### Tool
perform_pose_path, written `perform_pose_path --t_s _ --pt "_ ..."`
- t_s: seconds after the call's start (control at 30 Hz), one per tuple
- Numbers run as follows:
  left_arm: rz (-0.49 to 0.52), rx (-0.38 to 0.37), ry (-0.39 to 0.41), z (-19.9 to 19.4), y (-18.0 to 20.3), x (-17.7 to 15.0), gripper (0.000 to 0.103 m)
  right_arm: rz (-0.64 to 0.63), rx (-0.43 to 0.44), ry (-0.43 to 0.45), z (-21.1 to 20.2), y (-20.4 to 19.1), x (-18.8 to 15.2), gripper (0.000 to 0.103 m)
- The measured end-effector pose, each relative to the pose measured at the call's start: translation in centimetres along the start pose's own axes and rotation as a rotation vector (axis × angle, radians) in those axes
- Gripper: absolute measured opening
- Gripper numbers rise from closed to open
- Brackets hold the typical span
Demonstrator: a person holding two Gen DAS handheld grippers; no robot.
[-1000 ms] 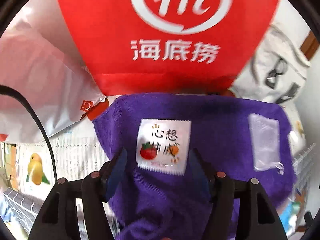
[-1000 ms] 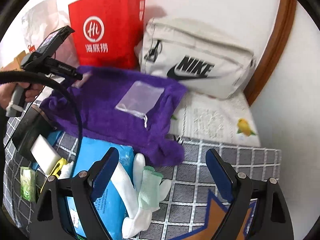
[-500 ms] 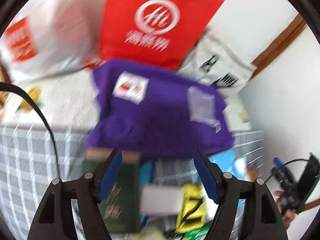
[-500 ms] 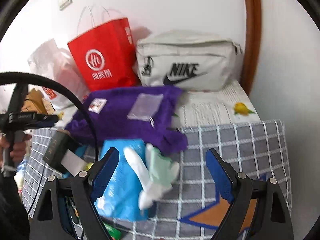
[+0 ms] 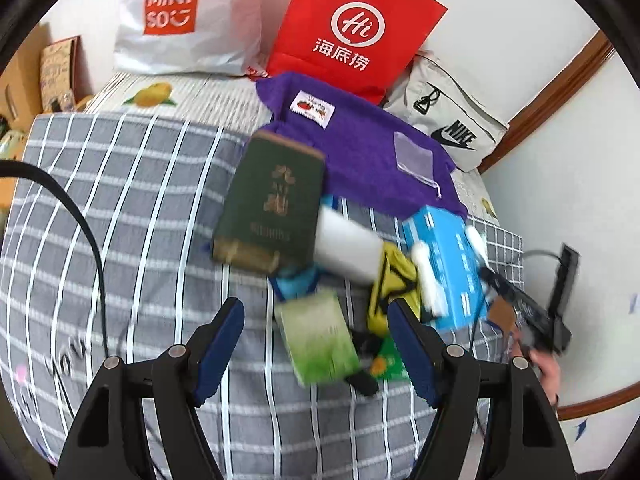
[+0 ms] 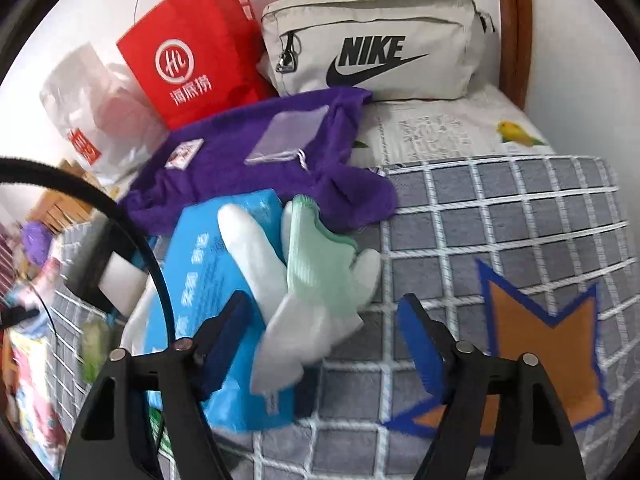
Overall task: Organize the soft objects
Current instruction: 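Grasp the white and mint-green gloves with the right gripper while the left gripper returns to the table, then grasp the green tea packet with the left gripper while the right gripper holds the gloves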
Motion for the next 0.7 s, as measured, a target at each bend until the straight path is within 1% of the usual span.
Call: perform_pose_path --t_s 0.03,0.07,0.1,0.13,0.2,0.27,0.3,0.33,0.37,0.4,0.43,0.47,0.57,0.63,0.7 --pt "-0.002 0.003 -0.007 -0.2 0.1 -0.7 0.073 0.011 0.023 0.005 0.0 0.0 0.3 0.054" --pt "-0.004 0.009 -0.011 -0.4 0.1 -1.3 0.073 0.007 0.026 -0.005 0.3 0.0 0.5 0.043" --pt "-0.009 0.020 -0.012 -0.7 0.0 -2.0 0.073 -0.005 0.004 -0.024 0.7 0.1 0.5 0.022" --pt "-0.008 0.028 -0.010 -1.0 0.0 -2.4 0.073 -0.020 -0.036 -0.050 1.1 0.2 0.3 0.020" --pt "0.003 0.040 -0.009 -1.4 0.2 -3.2 0.073 -0.053 -0.053 -0.072 1.4 0.0 -0.2 0.023" --pt "0.012 0.045 -0.011 -1.6 0.3 -3.7 0.073 -0.069 -0.056 -0.069 1.7 -0.1 -0.3 0.031" --pt "0.010 0.046 -0.011 -1.7 0.4 -4.0 0.073 -0.074 -0.065 -0.080 2.3 -0.1 -0.4 0.043" --pt "0.008 0.045 -0.011 -1.7 0.4 -4.1 0.073 -0.070 -0.075 -0.078 2.6 0.1 -0.3 0.047" --pt "0.008 0.044 -0.014 -1.6 0.5 -4.1 0.073 -0.063 -0.062 -0.073 3.1 0.1 -0.1 0.047" --pt "0.010 0.044 -0.018 -1.4 0.5 -4.1 0.073 -0.055 -0.036 -0.070 3.3 0.1 0.0 0.034" --pt "0.013 0.048 -0.017 -1.3 0.6 -4.0 0.073 -0.050 -0.003 -0.077 3.5 0.0 0.0 0.011" --pt "0.019 0.059 -0.010 -1.3 0.6 -4.0 0.073 -0.050 -0.001 -0.083 3.4 0.1 -0.1 0.012" --pt "0.061 0.110 0.025 -0.8 0.7 -3.7 0.073 -0.075 -0.009 -0.053 1.7 0.1 -0.3 0.012" --pt "0.106 0.147 0.014 0.3 0.7 -3.7 0.073 -0.089 0.002 -0.043 0.4 -0.3 -0.5 0.012" --pt "0.141 0.171 -0.019 2.1 0.9 -4.0 0.073 -0.118 -0.008 -0.018 -1.5 -0.7 -0.6 0.012"
Point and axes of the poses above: each gripper's, at about its wrist camera, not at the fingertips, and z roughly the way its jaws point, y to its right, x to its top, the point moved 9 cm from there along z, roughly the way its jaws point, and after that the axes turned 11 degrees about z, right-handed, at the moved point
